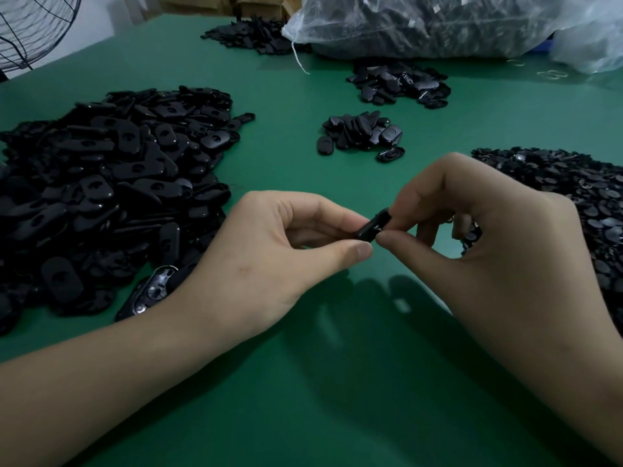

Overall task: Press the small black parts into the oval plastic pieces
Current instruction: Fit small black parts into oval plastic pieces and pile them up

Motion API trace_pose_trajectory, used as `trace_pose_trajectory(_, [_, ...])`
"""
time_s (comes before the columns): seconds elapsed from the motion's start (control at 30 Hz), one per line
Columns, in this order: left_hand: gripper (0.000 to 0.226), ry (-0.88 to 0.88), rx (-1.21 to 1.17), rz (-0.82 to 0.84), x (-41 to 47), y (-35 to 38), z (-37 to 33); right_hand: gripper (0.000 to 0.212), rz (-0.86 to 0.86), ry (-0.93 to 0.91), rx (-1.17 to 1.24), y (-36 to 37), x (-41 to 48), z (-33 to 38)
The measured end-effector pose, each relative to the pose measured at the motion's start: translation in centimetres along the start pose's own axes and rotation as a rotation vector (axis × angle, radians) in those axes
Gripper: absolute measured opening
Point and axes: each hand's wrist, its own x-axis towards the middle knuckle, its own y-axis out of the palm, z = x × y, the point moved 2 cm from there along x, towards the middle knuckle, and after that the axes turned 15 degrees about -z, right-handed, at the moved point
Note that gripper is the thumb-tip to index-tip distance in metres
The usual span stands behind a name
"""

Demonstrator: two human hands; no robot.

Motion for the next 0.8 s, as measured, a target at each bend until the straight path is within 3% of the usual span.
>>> trace_pose_trajectory(0.47, [0.015,-0.043,-0.03,0.05,-0.1,0.1,-0.3,0.022,-0.005,0.178,0.072,-0.2,0.2,-0.2])
trace_pose_trajectory(0.8, [0.014,-0.01,-0.103,0.081,0.0,0.0,-0.5,0.034,0.087,0.531,0.477,0.4,0.3,-1.0])
